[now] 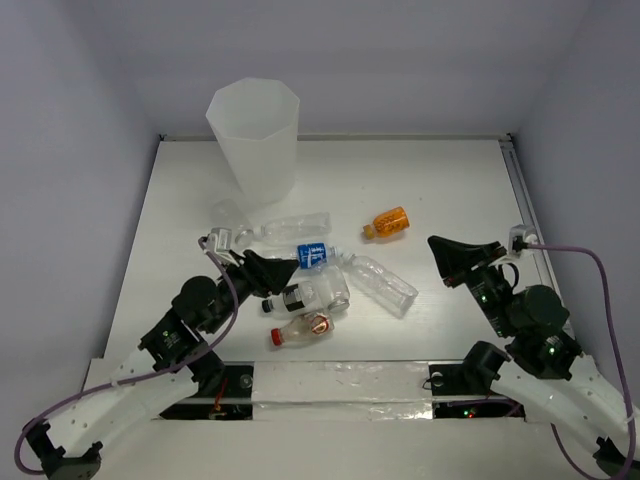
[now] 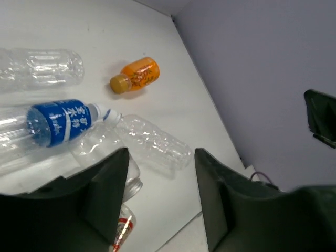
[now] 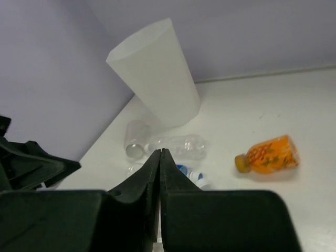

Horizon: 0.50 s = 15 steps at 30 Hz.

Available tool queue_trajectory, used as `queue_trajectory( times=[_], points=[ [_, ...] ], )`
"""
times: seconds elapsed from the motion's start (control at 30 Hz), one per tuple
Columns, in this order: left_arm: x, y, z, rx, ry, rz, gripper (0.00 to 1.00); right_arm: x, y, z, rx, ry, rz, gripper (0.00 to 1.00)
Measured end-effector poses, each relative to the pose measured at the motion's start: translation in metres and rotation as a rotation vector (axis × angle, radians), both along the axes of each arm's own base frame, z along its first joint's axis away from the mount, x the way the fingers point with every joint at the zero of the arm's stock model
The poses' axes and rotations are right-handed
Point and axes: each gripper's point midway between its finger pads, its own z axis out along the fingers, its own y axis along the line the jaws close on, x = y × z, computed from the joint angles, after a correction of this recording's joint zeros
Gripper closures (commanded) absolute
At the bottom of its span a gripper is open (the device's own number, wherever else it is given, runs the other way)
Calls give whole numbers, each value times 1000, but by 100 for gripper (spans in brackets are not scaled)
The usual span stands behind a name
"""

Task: Put the plastic bottles in the bin

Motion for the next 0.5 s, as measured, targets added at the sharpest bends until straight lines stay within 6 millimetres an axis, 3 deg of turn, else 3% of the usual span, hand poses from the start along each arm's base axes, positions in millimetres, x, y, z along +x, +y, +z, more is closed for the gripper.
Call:
queue_trajectory(
  times=[0.07,0.1,0.17,0.3,0.5],
  points=[
    [3,-5,-6,19,13,-8,66,4,5,-12,-34,37,1,100],
    [4,-7,-9,33,16,-15,87,5,6,-15,-43,47,1,100],
    [6,-12,-16,59,26,-30,100,5,7,-17,-47,49,7,100],
    [3,-24,-39,141,70,-74,100,3,10,-16,-46,46,29,100],
    [-34,-37,-70,260,136,-185,99,3,27,-33,-77,62,89,96]
  ],
)
